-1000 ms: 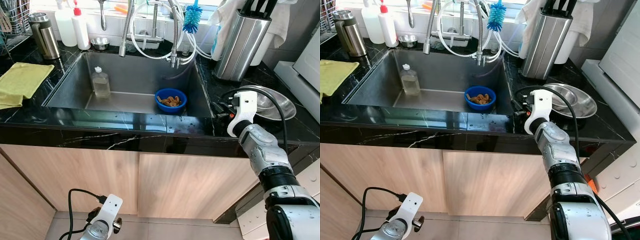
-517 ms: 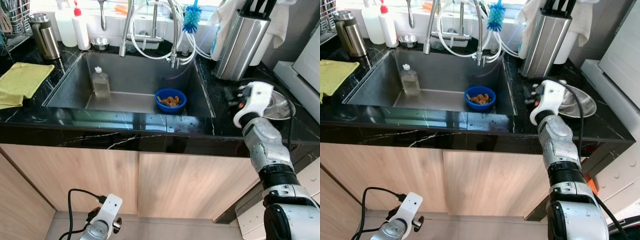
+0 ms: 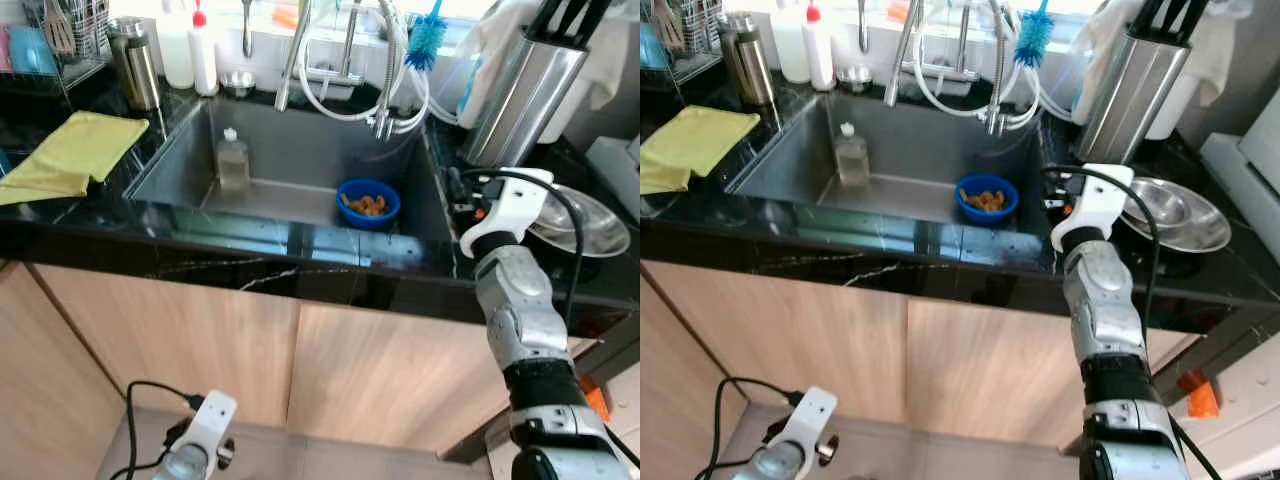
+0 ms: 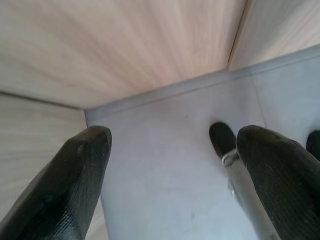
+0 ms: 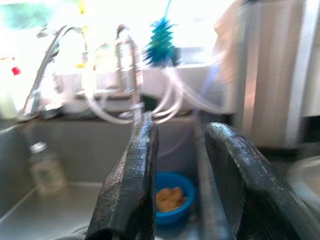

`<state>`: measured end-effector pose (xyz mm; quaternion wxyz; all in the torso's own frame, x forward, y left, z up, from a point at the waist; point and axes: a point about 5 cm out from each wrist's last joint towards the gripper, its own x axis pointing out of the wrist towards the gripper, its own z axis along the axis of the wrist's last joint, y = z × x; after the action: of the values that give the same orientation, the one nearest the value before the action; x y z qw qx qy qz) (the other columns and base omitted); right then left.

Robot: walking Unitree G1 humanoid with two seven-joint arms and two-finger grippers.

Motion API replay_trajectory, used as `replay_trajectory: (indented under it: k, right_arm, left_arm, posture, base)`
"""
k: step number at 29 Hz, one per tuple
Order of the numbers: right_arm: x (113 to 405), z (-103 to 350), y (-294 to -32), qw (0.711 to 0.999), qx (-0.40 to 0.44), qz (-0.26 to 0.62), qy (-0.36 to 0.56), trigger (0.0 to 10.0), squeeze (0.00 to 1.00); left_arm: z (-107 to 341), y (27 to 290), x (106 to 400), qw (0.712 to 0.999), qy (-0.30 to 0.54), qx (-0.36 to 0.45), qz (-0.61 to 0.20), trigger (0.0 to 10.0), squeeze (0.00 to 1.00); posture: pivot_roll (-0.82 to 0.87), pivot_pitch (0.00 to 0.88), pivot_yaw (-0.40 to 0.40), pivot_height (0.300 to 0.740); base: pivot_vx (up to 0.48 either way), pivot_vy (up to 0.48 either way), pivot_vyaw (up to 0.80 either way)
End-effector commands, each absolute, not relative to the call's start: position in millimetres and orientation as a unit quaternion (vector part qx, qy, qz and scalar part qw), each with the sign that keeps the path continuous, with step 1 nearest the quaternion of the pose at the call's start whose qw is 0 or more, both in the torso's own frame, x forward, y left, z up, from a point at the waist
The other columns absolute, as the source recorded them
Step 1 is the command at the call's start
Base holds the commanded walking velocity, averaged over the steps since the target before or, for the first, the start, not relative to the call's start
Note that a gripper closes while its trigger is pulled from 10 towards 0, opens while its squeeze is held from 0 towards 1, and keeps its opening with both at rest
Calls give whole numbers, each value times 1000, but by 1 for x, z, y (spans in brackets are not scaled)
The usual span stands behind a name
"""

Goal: Kitchen organization

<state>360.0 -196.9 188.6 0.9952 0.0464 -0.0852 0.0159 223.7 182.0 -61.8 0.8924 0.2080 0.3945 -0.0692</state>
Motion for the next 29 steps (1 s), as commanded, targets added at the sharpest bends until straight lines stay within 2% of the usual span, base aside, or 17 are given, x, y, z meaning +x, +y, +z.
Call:
replay_trajectory:
  k: [1,8,13,24,29]
  right_arm:
    - [355,193,-205,994,51,-2,-94,10000,0]
    - [351,193,-207,995,46,-12,-91,10000,0]
    - [348,195,-207,995,42,-14,-95,10000,0]
    - [347,196,-206,995,36,-14,-91,10000,0]
    - [345,198,-204,994,47,-11,-97,10000,0]
  left_arm:
    - [-62,177,224,891,394,210,-79,10000,0]
    - [-62,177,224,890,395,212,-78,10000,0]
    - [-62,178,225,890,395,212,-77,10000,0]
    - [-63,178,223,891,396,210,-75,10000,0]
    - [-63,178,223,892,395,206,-77,10000,0]
  posture:
    - [143,27,-112,740]
    - [141,35,-112,740]
    - [140,38,-110,740]
    - [138,42,-111,740]
    - [136,45,-111,740]
  base:
    - [259,0,0]
    - [275,0,0]
    - [315,0,680]
    - [316,0,40]
    - [49,0,288]
